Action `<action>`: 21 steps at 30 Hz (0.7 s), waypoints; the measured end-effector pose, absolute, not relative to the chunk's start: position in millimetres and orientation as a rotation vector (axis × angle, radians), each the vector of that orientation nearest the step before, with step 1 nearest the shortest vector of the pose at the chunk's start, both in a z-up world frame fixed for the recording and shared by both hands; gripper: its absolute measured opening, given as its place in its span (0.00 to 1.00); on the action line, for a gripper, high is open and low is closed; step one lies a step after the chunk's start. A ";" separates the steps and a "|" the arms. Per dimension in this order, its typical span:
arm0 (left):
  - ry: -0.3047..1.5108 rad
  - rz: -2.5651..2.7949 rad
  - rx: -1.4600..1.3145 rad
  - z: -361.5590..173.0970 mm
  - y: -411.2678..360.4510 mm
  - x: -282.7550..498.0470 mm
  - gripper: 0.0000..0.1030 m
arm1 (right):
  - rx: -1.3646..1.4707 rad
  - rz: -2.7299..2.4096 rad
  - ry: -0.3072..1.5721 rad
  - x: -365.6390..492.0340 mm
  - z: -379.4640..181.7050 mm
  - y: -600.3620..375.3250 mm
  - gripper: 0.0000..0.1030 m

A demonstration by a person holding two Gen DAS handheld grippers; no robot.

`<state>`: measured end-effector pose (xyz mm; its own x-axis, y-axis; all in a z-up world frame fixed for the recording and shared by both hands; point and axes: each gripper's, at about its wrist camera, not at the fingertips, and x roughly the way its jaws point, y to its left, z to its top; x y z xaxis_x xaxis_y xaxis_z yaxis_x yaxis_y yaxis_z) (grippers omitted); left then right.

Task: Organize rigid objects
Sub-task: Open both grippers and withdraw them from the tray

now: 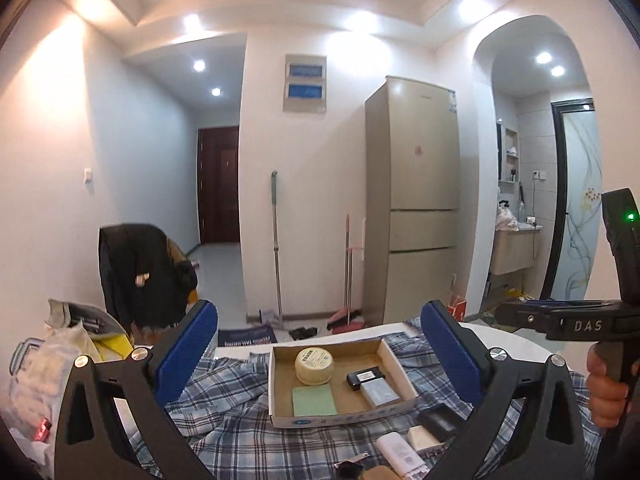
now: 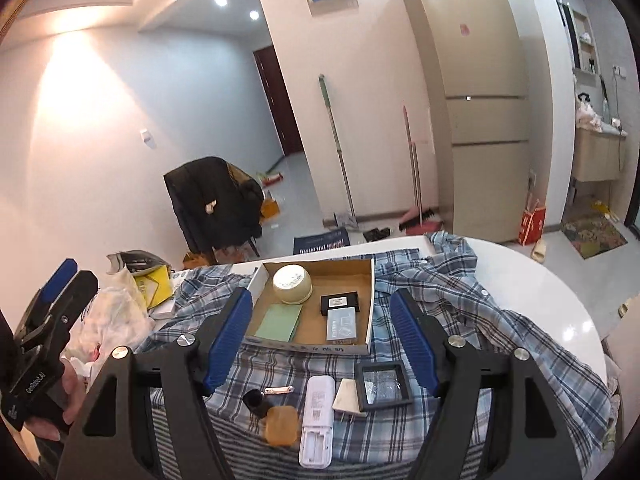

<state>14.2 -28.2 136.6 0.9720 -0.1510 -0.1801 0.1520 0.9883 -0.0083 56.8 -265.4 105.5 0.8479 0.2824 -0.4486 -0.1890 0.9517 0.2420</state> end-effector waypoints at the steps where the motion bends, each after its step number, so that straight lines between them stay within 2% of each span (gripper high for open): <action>1: 0.180 -0.147 -0.002 139.1 -29.2 7.3 1.00 | 0.191 0.246 0.491 51.4 105.7 -266.1 0.69; 4: 0.176 -0.188 -0.066 148.1 -25.6 -10.6 1.00 | 0.197 0.242 0.467 37.4 105.4 -269.5 0.69; 9: 0.162 -0.161 -0.039 141.4 -28.7 -18.1 1.00 | 0.213 0.229 0.488 33.9 90.4 -274.1 0.89; 19: 0.334 -0.169 -0.006 77.6 -39.1 20.9 1.00 | 0.153 0.100 0.467 35.4 58.0 -272.1 0.89; 21: 0.352 -0.174 -0.010 70.7 -40.0 24.6 0.97 | 0.164 0.103 0.471 38.1 52.7 -272.7 0.89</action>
